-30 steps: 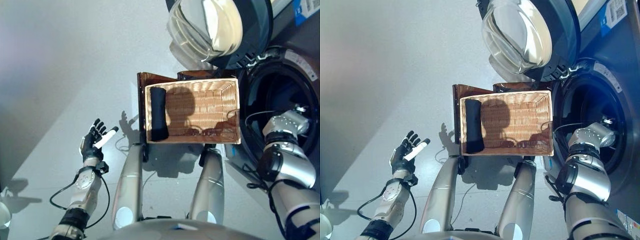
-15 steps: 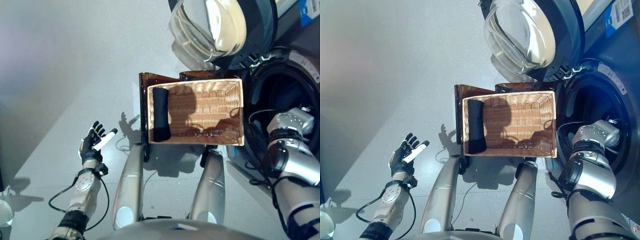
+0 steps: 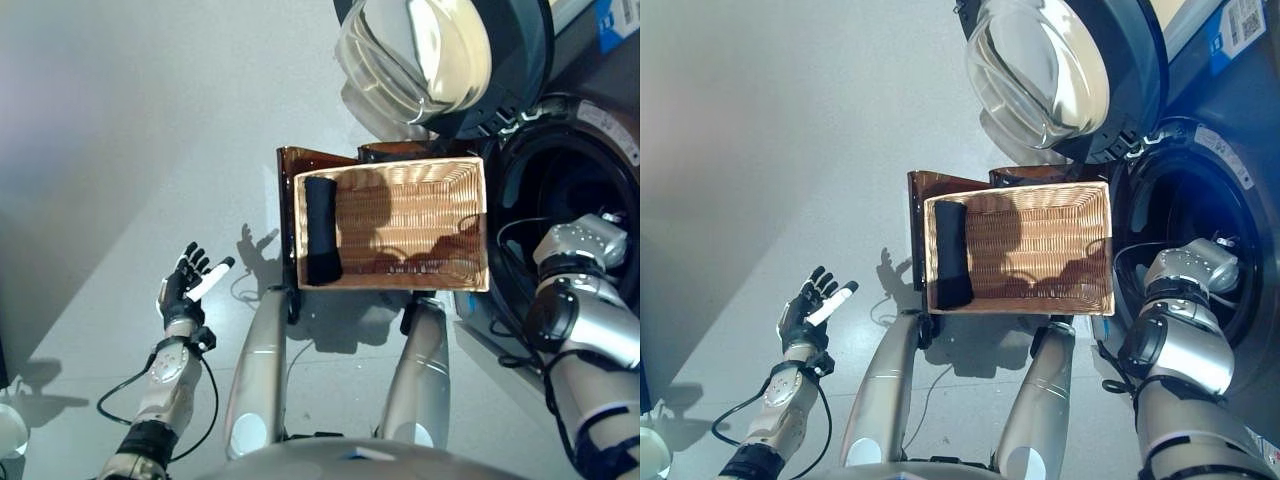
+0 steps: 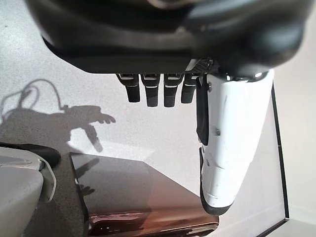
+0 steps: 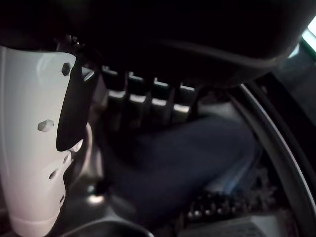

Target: Pick up the clothes and place them into the washing machine

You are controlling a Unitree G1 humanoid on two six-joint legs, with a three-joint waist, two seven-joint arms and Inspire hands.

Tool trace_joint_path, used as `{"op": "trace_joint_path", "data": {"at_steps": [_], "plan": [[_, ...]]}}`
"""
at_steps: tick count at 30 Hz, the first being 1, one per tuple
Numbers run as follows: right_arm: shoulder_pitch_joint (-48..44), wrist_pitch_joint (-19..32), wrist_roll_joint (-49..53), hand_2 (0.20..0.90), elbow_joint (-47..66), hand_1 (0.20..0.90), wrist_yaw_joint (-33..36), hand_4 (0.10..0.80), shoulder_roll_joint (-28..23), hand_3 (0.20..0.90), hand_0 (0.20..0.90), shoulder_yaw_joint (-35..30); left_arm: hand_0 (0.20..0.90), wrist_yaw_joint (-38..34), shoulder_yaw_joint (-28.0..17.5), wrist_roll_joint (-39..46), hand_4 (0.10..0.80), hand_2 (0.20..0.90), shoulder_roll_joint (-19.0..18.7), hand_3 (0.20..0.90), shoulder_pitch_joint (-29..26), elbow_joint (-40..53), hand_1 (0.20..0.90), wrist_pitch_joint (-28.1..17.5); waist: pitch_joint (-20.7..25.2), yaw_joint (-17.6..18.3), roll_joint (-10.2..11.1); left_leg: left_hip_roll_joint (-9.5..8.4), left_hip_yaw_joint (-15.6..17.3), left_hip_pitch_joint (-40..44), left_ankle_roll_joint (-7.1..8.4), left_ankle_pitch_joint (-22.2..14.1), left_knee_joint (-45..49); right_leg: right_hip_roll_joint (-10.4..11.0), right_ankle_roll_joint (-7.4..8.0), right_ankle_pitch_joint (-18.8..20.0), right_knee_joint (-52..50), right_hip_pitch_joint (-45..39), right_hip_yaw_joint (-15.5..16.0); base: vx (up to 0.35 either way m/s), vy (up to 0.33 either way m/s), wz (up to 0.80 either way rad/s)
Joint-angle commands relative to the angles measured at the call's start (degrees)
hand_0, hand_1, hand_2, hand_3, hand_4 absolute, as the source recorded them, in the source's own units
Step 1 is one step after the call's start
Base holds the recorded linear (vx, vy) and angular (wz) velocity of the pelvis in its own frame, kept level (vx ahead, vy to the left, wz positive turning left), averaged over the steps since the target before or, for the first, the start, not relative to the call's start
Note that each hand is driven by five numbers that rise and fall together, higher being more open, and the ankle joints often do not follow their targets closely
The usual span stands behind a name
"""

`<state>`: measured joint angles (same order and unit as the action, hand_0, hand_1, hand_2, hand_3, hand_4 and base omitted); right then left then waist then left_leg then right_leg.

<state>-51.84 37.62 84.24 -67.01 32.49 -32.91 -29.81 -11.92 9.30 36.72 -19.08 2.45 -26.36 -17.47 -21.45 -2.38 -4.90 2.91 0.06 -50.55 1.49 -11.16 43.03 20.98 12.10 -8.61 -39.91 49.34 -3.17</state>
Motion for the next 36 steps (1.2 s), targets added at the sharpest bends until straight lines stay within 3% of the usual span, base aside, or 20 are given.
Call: {"op": "trace_joint_path", "data": {"at_steps": [1, 19, 29, 36], "plan": [[-0.83, 4.86, -5.38, 0.900, -0.26, 0.900, -2.43, 0.800, -4.77, 0.900, 0.900, 4.05, 0.900, -1.29, -3.41, 0.60, 0.800, 0.900, -4.08, 0.900, 2.37, 1.69, 0.900, -2.78, 4.46, 0.61, 0.14, 3.38, -3.91, 2.57, 4.96, 2.12, -5.04, 0.56, -1.90, 5.58, 2.76, -2.13, -1.44, 0.000, 0.000, 0.00], [3.38, 2.93, -10.56, 0.900, 6.61, 0.900, -3.74, 0.800, 8.14, 0.900, 0.900, 8.15, 0.900, -0.32, -3.45, 0.71, 0.800, 0.900, -3.54, 0.900, 2.55, 2.14, 0.900, -3.38, 3.37, 0.59, 0.99, 2.63, -3.37, 4.24, 4.82, 4.32, -8.75, 0.92, -1.46, 8.64, 7.82, -4.78, -0.39, -0.003, 0.002, -0.01], [6.15, -4.34, -19.69, 0.900, 6.00, 0.900, -5.91, 0.800, 16.14, 0.900, 0.900, 17.72, 0.900, 0.38, -4.19, -0.20, 0.800, 0.900, -3.55, 0.900, 2.89, 2.63, 0.900, -3.68, 2.80, 0.17, 1.43, 2.84, -3.29, 3.95, 4.80, 4.67, -8.25, 0.89, -1.82, 9.17, 7.92, -4.75, -0.59, -0.016, 0.003, 0.00], [10.09, -9.04, -31.47, 0.900, 11.47, 0.900, -7.72, 0.800, 23.36, 0.900, 0.900, 29.02, 0.900, -0.02, -5.54, -1.12, 0.800, 0.900, -2.73, 0.900, 2.83, 3.07, 0.900, -4.12, 1.99, 0.15, 1.85, 3.14, -3.11, 3.41, 4.88, 5.40, -7.83, 0.65, -2.10, 9.44, 7.45, -4.04, -0.70, -0.018, 0.002, -0.02]]}}
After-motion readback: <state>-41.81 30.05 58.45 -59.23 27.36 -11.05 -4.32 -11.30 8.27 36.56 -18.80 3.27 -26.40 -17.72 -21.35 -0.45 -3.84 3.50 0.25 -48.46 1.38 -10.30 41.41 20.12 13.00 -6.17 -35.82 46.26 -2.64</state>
